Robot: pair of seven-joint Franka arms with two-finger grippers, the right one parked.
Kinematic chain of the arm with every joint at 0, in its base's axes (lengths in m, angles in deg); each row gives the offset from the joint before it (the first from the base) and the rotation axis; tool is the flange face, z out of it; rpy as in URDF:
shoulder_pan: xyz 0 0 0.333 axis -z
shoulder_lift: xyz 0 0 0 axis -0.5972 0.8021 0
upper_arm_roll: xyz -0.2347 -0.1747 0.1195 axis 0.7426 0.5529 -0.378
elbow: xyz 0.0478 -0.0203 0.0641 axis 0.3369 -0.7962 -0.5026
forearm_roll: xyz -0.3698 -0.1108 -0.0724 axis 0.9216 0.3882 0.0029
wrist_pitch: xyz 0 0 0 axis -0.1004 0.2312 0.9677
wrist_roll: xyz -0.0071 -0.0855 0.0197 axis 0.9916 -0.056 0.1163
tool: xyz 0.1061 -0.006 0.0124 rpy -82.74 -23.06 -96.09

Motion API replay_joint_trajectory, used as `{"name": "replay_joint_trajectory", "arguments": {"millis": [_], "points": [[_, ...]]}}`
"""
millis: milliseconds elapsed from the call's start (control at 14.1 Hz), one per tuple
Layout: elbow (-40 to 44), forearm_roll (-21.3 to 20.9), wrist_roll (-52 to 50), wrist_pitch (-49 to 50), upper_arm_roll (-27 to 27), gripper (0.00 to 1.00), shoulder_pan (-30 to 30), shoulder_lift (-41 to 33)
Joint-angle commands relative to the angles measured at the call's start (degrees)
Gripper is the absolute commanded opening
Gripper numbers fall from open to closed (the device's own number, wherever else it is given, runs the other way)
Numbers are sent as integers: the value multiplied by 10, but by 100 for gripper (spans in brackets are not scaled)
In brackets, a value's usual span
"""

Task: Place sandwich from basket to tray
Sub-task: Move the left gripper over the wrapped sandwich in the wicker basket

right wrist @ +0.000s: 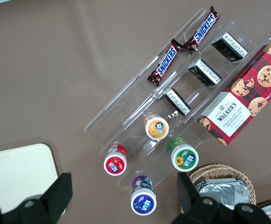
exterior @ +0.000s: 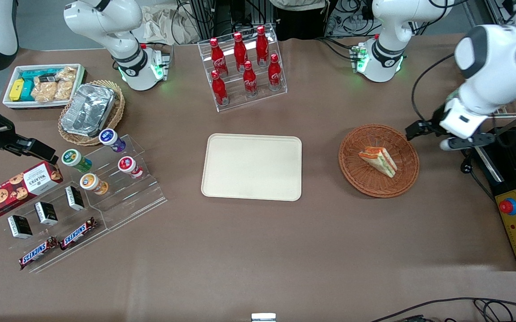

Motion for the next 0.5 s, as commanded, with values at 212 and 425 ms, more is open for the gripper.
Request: {"name": "replay_joint_trajectory", "arguments": {"millis": [212, 425], "points": [[-42, 4, -191, -86, 3, 100, 51, 30], [-44, 5, -238, -123, 3, 100, 63, 78]]}}
